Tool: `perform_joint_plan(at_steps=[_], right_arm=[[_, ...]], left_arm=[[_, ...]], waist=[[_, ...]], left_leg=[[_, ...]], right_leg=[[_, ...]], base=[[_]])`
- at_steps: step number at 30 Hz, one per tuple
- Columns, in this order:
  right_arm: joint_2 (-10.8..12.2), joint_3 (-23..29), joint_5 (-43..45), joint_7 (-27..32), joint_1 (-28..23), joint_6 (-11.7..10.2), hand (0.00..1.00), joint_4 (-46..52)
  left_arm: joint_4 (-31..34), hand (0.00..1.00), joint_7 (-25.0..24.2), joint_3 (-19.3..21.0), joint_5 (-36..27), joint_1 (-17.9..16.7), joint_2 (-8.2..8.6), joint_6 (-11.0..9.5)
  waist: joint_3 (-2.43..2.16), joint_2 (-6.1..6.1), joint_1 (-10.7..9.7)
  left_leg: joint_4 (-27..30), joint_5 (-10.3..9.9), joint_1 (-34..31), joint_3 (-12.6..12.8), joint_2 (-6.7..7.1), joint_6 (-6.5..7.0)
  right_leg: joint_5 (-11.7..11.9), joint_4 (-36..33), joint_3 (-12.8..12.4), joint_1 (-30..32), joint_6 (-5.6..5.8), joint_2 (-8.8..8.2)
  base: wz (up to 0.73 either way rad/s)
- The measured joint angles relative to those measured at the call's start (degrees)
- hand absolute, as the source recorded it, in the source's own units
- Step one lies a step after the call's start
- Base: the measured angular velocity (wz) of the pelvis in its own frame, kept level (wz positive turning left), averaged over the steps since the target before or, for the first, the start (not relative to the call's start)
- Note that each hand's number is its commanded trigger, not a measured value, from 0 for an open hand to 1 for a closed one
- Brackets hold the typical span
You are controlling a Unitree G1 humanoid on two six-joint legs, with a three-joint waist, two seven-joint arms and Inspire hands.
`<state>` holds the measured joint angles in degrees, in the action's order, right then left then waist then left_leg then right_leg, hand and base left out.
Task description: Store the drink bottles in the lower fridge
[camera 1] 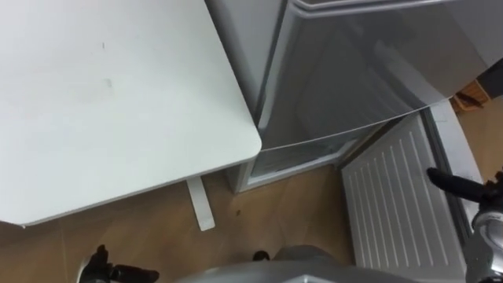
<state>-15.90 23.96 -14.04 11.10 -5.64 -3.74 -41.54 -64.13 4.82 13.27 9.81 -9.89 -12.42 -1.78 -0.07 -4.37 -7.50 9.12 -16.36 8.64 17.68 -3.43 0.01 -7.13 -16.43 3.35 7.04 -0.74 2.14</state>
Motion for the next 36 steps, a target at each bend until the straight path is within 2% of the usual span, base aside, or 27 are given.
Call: perform_joint_plan(at_steps=[2,6,9,14,17,20,23,26,30,36], right_arm=[[-1.3,1.2,-0.3,0.3,0.0,0.0,0.0,0.0],[-1.5,5.3,-2.3,1.1,0.0,0.0,0.0,-0.6],[-1.7,6.8,-3.6,2.8,0.0,0.1,0.0,-1.8],[-4.1,8.6,-5.0,3.1,0.0,1.5,0.0,-6.1],[-6.4,9.0,-7.0,3.0,0.1,1.8,0.0,-9.1],[-7.4,9.4,-8.5,2.4,0.0,2.0,0.0,-12.3],[-7.4,9.4,-9.6,1.2,0.0,2.6,0.0,-14.1],[-7.4,9.4,-10.5,-0.4,0.0,3.8,0.0,-14.6],[-7.4,9.2,-10.8,-1.4,0.0,4.0,0.0,-16.3],[-7.4,8.8,-10.8,-2.7,0.3,4.7,0.0,-18.1]], left_arm=[[0.3,0.0,0.0,0.2,1.1,-0.5,0.0,0.1],[1.5,0.0,0.0,2.6,2.3,-1.1,-0.02,0.5],[3.2,0.0,0.0,3.7,2.4,-2.2,-0.12,1.1],[5.3,0.0,0.0,3.9,3.8,-3.8,-0.13,2.2],[5.7,0.0,0.0,4.0,4.4,-4.4,-0.39,2.6],[5.7,0.0,0.0,3.8,4.4,-4.3,-0.5,3.1],[5.7,0.0,-0.3,3.7,4.4,-4.3,-0.78,3.2],[6.0,0.0,-0.4,3.7,4.4,-4.3,-1.27,3.2],[6.6,0.0,-0.4,3.7,4.4,-4.3,-1.45,3.2],[6.6,0.0,-0.4,3.5,4.4,-4.2,-1.44,3.9]], waist=[[-0.2,0.51,-0.1],[-0.29,0.67,0.1],[-0.22,-0.11,0.0],[-0.24,-1.83,-0.3],[-0.31,-1.9,-0.5],[-0.46,-2.22,-0.5],[-0.47,-2.33,-0.6],[-0.32,-2.59,-0.7],[-0.03,-2.45,-0.3],[-0.24,-1.91,-0.1]], left_leg=[[-0.3,0.0,0.0,0.0,0.02,0.0],[-0.1,0.0,0.0,0.1,0.04,0.0],[0.1,0.0,-0.3,0.3,0.08,0.0],[0.2,0.0,-0.5,0.3,0.11,0.0],[0.1,0.0,-0.5,-0.1,0.07,0.0],[0.2,0.0,-0.5,-0.5,0.04,0.0],[0.2,0.0,-0.4,-0.5,0.06,0.0],[0.2,0.0,-0.4,-0.4,0.09,0.0],[0.1,0.0,-0.5,-0.5,0.1,0.0],[-0.3,0.0,-0.4,-0.5,0.07,0.0]], right_leg=[[0.0,0.1,0.0,0.0,0.0,0.01],[0.0,-0.2,0.0,0.2,0.0,-0.02],[0.0,-0.3,-0.1,0.6,-0.02,-0.08],[0.0,-0.4,-0.5,0.8,-0.03,-0.08],[0.0,-0.4,-0.2,0.7,-0.04,-0.11],[0.0,-0.4,0.0,0.6,-0.05,-0.13],[0.0,-0.6,0.0,0.6,-0.06,-0.18],[0.0,-0.5,-0.1,0.6,-0.06,-0.18],[0.0,-0.3,-0.1,0.7,-0.06,-0.14],[0.0,-0.3,0.1,0.8,-0.09,-0.06]], base=[[0.0],[-0.01],[-0.05],[0.0],[0.04],[0.04],[0.0],[0.0],[0.0],[0.0]])
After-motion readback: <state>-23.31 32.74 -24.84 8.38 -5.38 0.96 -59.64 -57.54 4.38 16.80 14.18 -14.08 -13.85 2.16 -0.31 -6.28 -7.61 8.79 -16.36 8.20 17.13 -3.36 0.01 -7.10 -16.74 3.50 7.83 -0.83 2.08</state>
